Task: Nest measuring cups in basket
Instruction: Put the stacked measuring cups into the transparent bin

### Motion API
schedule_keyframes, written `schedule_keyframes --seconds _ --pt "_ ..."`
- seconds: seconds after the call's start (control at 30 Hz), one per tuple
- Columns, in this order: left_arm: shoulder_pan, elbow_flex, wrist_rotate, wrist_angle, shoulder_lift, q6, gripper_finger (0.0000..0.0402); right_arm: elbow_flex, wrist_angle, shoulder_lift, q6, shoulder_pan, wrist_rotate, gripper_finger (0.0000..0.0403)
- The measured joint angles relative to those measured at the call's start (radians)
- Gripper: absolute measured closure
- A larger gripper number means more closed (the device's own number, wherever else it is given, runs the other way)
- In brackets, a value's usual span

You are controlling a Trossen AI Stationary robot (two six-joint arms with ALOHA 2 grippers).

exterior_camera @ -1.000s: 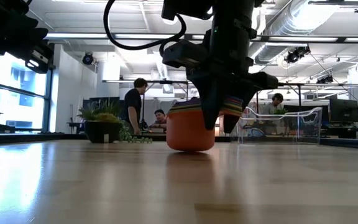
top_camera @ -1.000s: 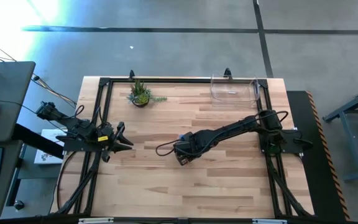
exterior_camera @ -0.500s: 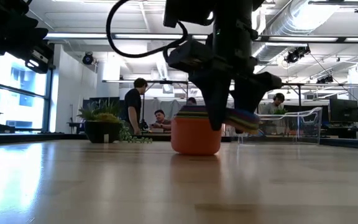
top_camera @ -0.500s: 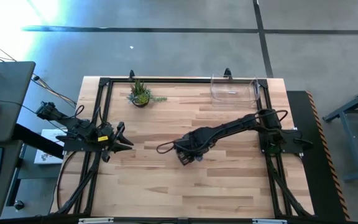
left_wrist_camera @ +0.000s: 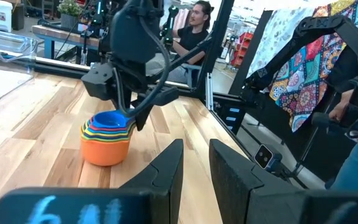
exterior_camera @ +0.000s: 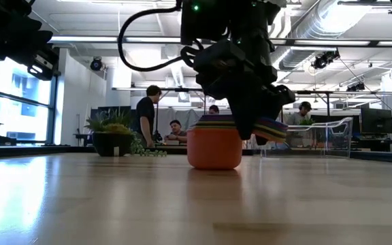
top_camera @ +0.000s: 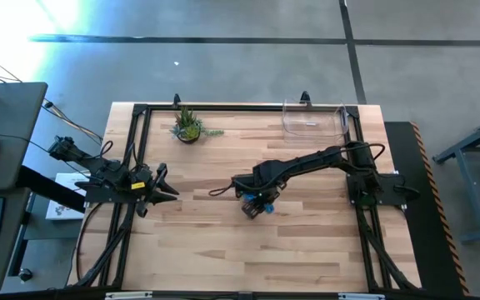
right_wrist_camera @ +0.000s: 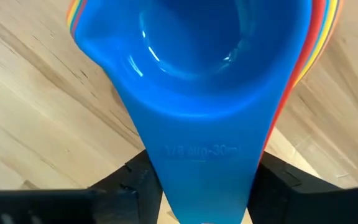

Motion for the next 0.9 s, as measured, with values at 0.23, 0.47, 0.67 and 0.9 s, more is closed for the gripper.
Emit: schedule_keyframes --seconds 0.23,0.47,0.67,0.9 --pt "0.000 0.000 0.000 0.000 0.000 0.000 0.0332 0.000 -0.031 0.000 -0.047 -0.015 -0.018 0.0227" --pt "0.000 0.000 0.000 0.000 0.000 0.000 0.0332 0.000 -0.028 0.000 -0.029 0.000 0.028 0.0266" --pt "0.000 0.000 0.000 0.000 0.000 0.000 0.0332 0.000 -0.027 0.000 -0.013 0.002 0.045 0.0266" --pt "0.000 0.000 0.000 0.000 0.000 0.000 0.0332 0.000 -0.008 0.000 0.022 0.013 0.059 0.0267"
